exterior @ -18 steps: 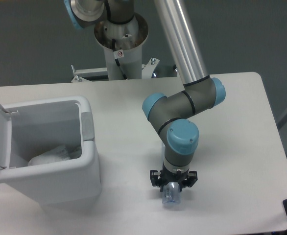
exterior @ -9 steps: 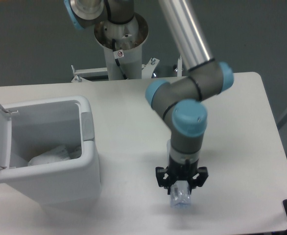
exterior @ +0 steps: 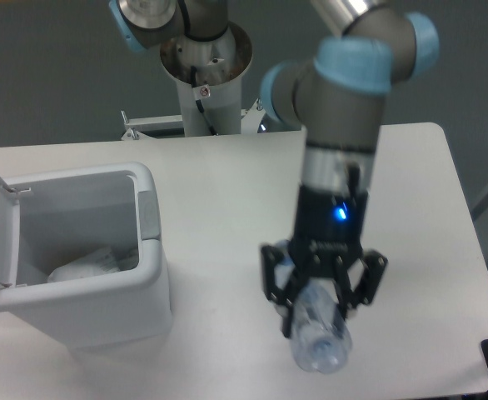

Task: Place the trash in the trash can
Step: 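Lift the bottle and carry it over the trash bin, then open the gripper to release the bottle into the bin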

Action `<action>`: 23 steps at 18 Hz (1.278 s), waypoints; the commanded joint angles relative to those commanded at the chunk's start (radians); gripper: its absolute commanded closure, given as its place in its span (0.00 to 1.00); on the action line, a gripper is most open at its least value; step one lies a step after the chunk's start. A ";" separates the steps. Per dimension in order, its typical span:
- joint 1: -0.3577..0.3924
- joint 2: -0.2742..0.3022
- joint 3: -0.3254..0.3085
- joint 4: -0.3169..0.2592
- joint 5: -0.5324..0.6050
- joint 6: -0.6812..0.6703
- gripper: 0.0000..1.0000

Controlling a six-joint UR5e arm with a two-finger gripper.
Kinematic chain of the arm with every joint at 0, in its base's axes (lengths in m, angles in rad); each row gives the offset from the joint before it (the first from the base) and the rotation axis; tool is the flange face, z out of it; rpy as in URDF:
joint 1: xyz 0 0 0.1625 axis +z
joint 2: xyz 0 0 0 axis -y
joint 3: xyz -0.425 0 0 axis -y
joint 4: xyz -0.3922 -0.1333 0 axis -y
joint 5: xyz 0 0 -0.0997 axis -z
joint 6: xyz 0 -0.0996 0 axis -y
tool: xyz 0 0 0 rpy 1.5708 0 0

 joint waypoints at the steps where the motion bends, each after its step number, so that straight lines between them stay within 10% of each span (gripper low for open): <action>1: -0.015 0.017 0.002 0.000 -0.006 -0.012 0.37; 16: -0.296 0.046 -0.146 0.000 0.001 -0.022 0.35; 20: -0.296 0.057 -0.172 -0.002 0.006 -0.009 0.00; 23: -0.292 0.074 -0.161 -0.003 0.008 -0.011 0.00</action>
